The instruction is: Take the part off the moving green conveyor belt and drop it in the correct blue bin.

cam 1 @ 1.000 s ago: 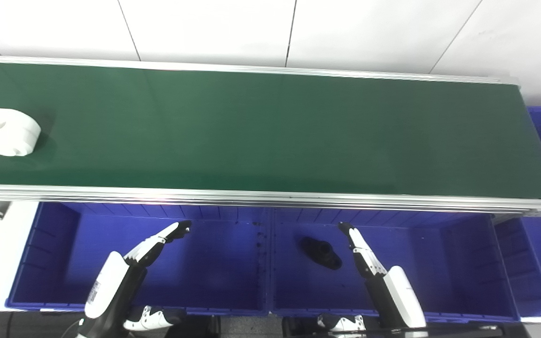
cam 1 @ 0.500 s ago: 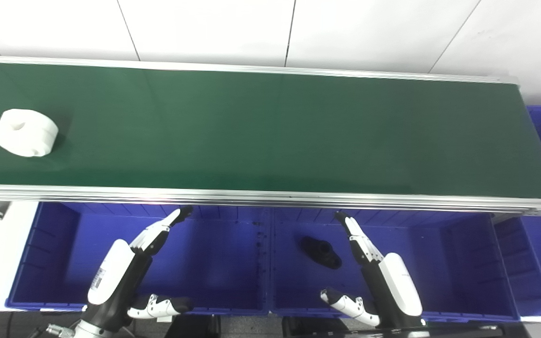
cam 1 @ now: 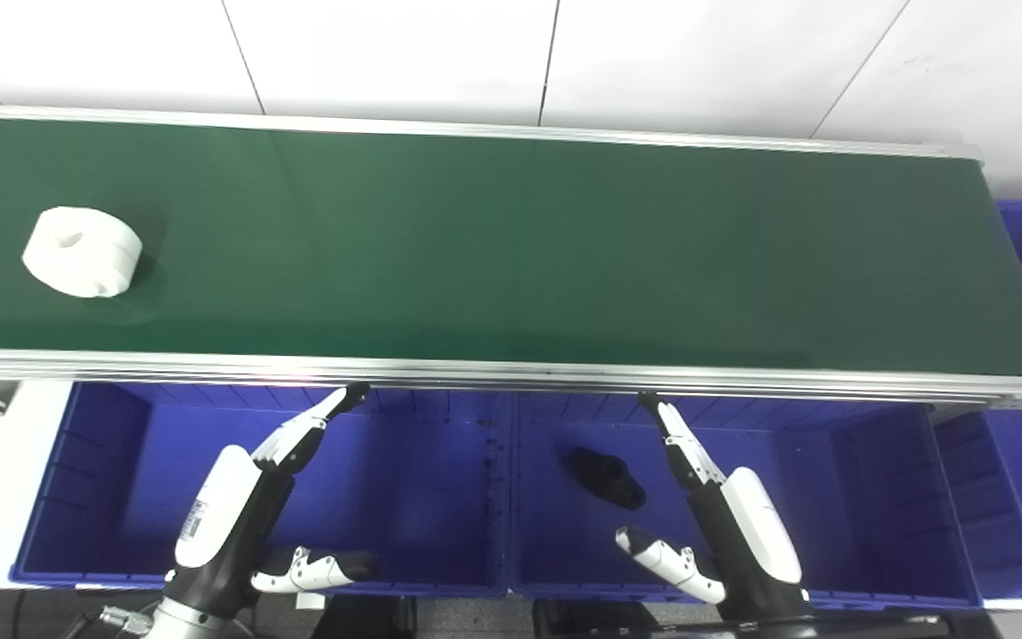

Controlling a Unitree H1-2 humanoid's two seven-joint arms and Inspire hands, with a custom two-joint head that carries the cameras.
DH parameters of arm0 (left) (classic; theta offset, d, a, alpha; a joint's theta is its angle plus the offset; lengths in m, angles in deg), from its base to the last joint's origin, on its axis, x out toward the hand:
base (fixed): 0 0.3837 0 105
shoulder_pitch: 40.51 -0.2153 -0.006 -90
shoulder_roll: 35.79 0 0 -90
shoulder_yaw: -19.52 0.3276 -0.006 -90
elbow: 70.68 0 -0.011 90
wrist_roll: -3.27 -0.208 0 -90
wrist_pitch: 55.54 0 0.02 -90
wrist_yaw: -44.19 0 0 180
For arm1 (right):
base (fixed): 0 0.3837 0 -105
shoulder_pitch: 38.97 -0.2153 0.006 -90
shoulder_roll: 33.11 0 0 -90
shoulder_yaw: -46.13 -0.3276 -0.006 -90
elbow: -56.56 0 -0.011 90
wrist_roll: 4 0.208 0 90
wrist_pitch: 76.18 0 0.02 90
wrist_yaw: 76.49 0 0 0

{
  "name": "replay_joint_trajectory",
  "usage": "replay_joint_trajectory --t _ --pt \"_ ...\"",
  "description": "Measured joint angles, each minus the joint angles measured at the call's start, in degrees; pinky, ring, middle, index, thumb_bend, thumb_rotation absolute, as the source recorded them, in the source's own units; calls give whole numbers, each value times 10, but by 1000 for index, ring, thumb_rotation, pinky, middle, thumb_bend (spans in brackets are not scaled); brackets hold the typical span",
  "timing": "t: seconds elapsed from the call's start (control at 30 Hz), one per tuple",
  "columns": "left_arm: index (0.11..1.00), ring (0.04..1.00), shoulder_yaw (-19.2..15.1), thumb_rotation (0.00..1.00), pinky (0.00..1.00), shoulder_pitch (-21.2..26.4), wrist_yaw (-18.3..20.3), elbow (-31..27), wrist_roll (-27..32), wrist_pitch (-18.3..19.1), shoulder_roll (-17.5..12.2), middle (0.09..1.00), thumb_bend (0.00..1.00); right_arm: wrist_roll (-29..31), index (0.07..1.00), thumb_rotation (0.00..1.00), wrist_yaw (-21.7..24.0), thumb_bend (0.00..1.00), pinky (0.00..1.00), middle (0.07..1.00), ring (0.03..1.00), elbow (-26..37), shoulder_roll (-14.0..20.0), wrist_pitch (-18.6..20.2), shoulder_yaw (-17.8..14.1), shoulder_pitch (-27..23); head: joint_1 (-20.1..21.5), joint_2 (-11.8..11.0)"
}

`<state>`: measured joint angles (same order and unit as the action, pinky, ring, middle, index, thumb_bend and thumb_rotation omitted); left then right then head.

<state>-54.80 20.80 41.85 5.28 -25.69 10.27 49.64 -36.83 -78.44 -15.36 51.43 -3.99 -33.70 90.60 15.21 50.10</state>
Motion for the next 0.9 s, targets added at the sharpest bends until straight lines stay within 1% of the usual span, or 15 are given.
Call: replay_joint_trajectory --t 0.07,0.13,0.17,0.27,0.33,0.4,0.5,0.57,0.67,0.7,0.73,0.77,0.8,0.87,0.9 --pt "927 892 -3 880 857 0 7 0 0 0 0 912 738 2 1000 1000 -1 654 883 1000 966 -2 -1 0 -1 -4 -2 -4" --pt "927 889 -8 880 850 0 11 -1 5 1 3 915 740 2 1000 986 -1 642 876 1000 959 -3 -2 0 -2 -3 -3 -6" --pt "926 885 -10 885 846 0 11 -1 5 1 6 913 744 2 1000 983 -3 639 876 1000 957 -3 -3 0 -2 -2 -13 -10" --pt "919 876 -13 896 834 0 11 0 2 0 15 908 754 2 1000 978 -8 640 868 997 952 -10 -5 0 -3 -1 -19 -14" --pt "916 873 -12 905 837 1 10 7 -1 -3 19 902 749 4 1000 956 -8 632 858 996 949 -15 -5 0 -4 -1 -25 -16" --pt "914 874 -11 910 835 2 9 19 -1 -4 23 901 756 5 1000 955 -8 633 846 994 942 -15 -5 0 -5 0 -26 -18" --pt "910 870 -9 909 834 2 5 20 0 -5 24 893 752 3 998 939 -8 621 852 993 944 -15 -5 0 -6 -1 -26 -18" --pt "912 871 -6 914 838 3 0 22 0 -5 24 892 760 3 996 946 -9 638 853 989 940 -15 -5 0 -7 -1 -27 -19" --pt "915 877 -3 899 842 5 -6 27 0 -6 24 900 751 0 994 934 -12 627 866 986 946 -17 -6 0 -9 -1 -29 -23" --pt "915 877 0 898 842 7 -10 31 0 -6 24 901 752 0 993 929 -14 624 868 986 947 -21 -6 -1 -9 -2 -44 -33" --pt "914 876 4 899 841 8 -13 34 -1 -6 24 901 762 0 994 926 -16 626 877 988 951 -26 -6 -2 -9 -3 -84 -46" --pt "914 876 8 900 841 10 -16 36 -1 -6 24 901 765 1 995 925 -20 627 879 989 953 -31 -6 -3 -9 -4 -84 -46" --pt "905 864 12 888 824 10 -19 38 -2 -6 24 889 771 0 990 921 -23 627 871 983 946 -36 -5 -4 -9 -4 -110 -55" --pt "891 851 18 868 797 10 -31 45 -7 -6 26 878 784 -7 992 909 -30 625 860 985 945 -42 -3 -4 -12 -3 -165 -80" --pt "888 847 21 862 790 11 -36 51 -10 -6 27 876 788 -9 993 905 -34 625 857 986 946 -43 -2 -5 -15 -3 -213 -105"
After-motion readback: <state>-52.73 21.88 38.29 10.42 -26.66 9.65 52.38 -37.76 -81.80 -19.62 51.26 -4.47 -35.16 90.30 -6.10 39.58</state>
